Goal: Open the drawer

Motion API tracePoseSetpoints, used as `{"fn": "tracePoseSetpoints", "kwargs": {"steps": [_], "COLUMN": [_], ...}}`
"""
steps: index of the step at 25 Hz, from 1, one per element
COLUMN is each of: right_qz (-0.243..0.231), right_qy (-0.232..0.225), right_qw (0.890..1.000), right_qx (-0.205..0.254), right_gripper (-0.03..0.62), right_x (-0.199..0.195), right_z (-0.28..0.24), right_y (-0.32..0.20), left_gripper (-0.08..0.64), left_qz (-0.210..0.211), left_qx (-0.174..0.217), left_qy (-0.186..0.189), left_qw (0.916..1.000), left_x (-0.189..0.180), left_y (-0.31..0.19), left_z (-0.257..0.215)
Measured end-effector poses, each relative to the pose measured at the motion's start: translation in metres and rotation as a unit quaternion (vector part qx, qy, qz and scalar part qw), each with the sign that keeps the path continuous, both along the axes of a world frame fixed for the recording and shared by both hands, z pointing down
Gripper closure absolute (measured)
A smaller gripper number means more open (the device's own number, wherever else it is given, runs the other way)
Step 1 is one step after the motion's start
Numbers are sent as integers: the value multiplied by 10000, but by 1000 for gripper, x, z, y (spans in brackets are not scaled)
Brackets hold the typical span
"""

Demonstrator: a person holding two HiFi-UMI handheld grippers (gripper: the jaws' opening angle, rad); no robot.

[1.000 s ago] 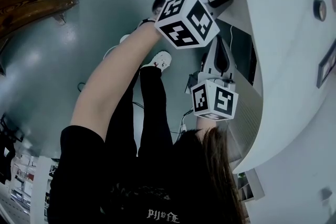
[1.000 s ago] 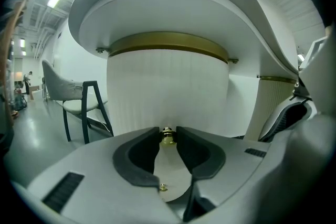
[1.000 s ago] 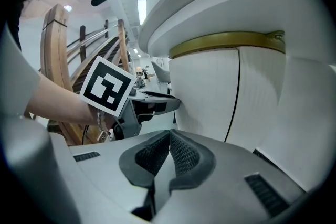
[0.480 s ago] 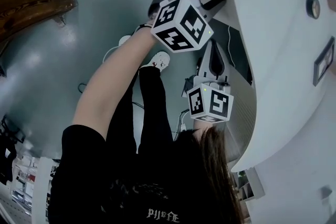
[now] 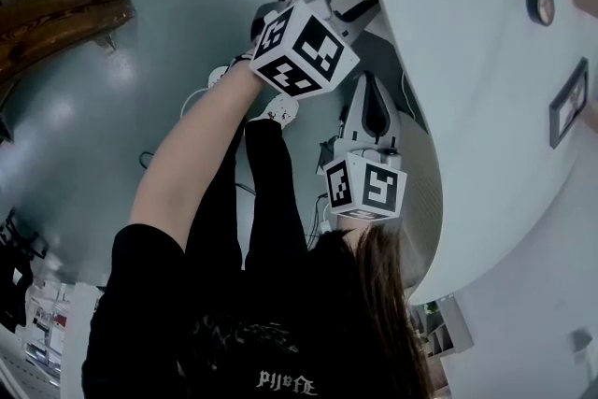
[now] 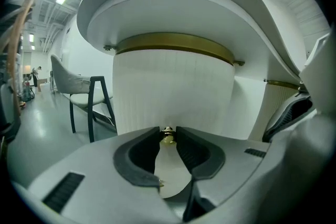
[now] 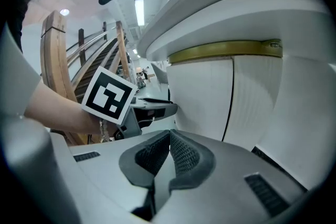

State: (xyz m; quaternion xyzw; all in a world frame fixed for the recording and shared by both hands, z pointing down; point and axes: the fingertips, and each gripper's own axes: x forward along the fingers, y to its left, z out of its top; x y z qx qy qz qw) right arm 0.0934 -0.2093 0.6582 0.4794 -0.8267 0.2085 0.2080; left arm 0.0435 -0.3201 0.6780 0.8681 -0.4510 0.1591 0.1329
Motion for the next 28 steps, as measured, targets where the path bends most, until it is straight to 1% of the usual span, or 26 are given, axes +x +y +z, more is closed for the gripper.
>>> {"fn": "tracePoseSetpoints", "kwargs": {"steps": [3, 6, 9, 13, 19, 23, 28], "right_qz": [-20, -51, -65, 65, 205, 113, 86], "right_qy": [-41, -51, -57, -147, -195, -228, -257], "right_qw": [10000, 10000, 10000, 9998, 9994, 9995, 9994], "right_qx": [34, 20, -29, -123, -186, -175, -224], "right_gripper": [568, 568, 568, 568, 568, 568, 568], "right_x": [1, -2, -10, -16, -14, -15, -17], "right_z": [0, 2, 4, 4, -4, -13, -17], "right_y": [-3, 1, 9, 19, 28, 34, 43], "left_gripper": [448, 448, 448, 448, 446, 446, 446], "left_qz": [-43, 58, 80, 71, 81, 68, 14], "left_qx": [20, 3, 0, -40, -199, -327, -432], "left_qy": [54, -25, -81, -136, -238, -372, -430], "left_qw": [10000, 10000, 9999, 9999, 9995, 9987, 9981], "left_x": [-15, -28, -35, -40, -49, -55, -65], "left_y": [16, 33, 43, 48, 62, 72, 84], "left_z": [2, 3, 2, 2, 2, 2, 3]}}
